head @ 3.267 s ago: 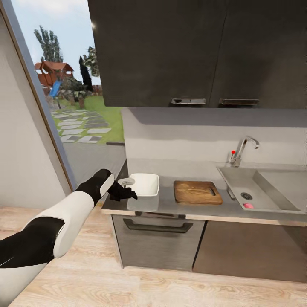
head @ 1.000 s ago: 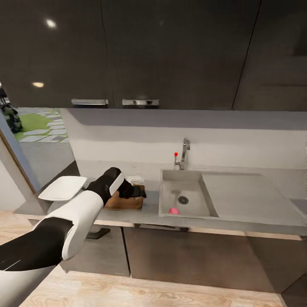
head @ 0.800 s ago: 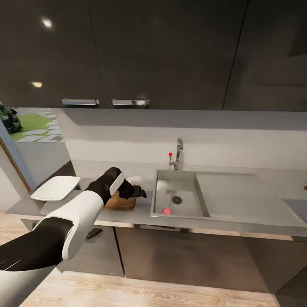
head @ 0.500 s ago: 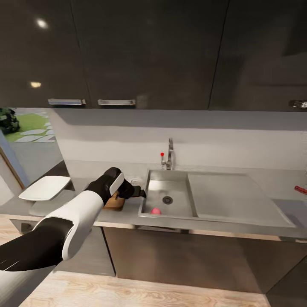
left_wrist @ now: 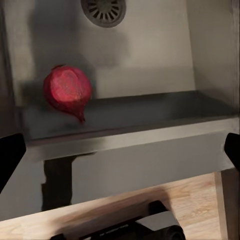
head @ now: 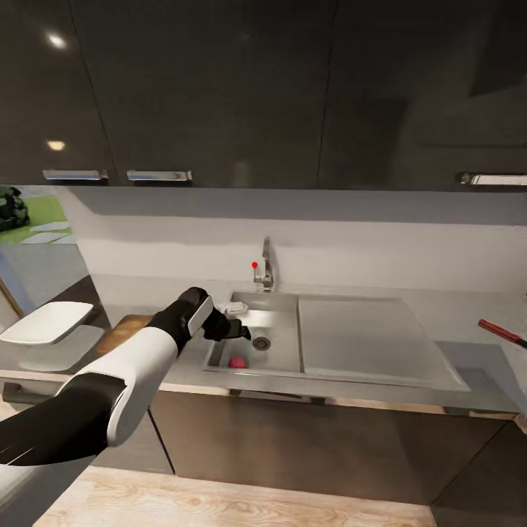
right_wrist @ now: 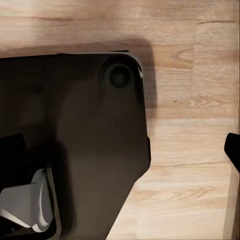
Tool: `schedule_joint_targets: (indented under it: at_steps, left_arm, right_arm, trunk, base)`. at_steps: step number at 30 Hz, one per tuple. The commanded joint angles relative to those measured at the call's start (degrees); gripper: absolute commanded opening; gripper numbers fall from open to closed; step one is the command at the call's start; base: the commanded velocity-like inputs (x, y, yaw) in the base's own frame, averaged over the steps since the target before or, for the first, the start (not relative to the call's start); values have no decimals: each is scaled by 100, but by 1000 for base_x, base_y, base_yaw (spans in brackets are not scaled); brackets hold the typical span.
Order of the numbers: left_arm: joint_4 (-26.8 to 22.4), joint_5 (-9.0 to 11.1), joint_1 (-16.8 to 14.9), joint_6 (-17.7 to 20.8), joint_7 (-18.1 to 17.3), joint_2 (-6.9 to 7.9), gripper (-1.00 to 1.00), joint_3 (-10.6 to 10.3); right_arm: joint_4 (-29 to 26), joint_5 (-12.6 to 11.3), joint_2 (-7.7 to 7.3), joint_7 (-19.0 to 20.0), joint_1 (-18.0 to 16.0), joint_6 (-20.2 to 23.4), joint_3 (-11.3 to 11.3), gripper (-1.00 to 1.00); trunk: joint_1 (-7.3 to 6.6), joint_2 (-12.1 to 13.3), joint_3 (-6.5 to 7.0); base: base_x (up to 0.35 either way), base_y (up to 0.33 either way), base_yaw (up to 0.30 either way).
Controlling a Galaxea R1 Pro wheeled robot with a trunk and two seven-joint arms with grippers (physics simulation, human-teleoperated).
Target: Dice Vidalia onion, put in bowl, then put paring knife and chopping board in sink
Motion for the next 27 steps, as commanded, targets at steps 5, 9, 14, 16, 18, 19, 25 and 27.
schedule_joint_targets:
  at_steps: [5, 9, 14, 16, 18, 19, 25, 27]
  left_arm:
    - [4, -7, -6, 15, 0, 16, 100, -51]
    - [6, -266, -6, 15, 1, 18, 100, -56]
    - [13, -685, -6, 22, 1, 0, 100, -56]
    - [18, -797, -6, 27, 1, 1, 100, -54]
    - [25, -870, -6, 28, 1, 6, 100, -55]
    - [28, -889, -6, 30, 1, 10, 100, -54]
    - [82, -918, -6, 32, 1, 15, 100, -56]
    - [120, -920, -6, 32, 0, 12, 100, -56]
  right_arm:
    - [-6, 60, 8, 3, -1, -12, -32, 100]
    - [-6, 60, 8, 10, 1, -12, -32, 100]
    - [-6, 60, 8, 9, 0, -12, -32, 100]
    - [-5, 60, 8, 2, 0, -12, -32, 100]
    - [0, 60, 8, -3, -1, -12, -32, 100]
    - [1, 60, 8, -4, 1, -12, -32, 100]
    - [2, 60, 14, -6, -1, -16, -32, 100]
    - [2, 60, 21, -11, -1, -19, -32, 100]
  trunk:
    - [4, -13, -12]
    - [4, -13, -12]
    - [4, -13, -12]
    - [4, -13, -12]
    - [4, -13, -12]
    - [4, -13, -12]
    - [4, -13, -12]
    - [4, -13, -12]
  base:
    - [0, -216, 0]
    - [0, -36, 0]
    - [0, -5, 0]
    - [0, -1, 0]
    - [0, 0, 0]
    - [0, 0, 0]
    - [0, 0, 0]
    - [0, 0, 0]
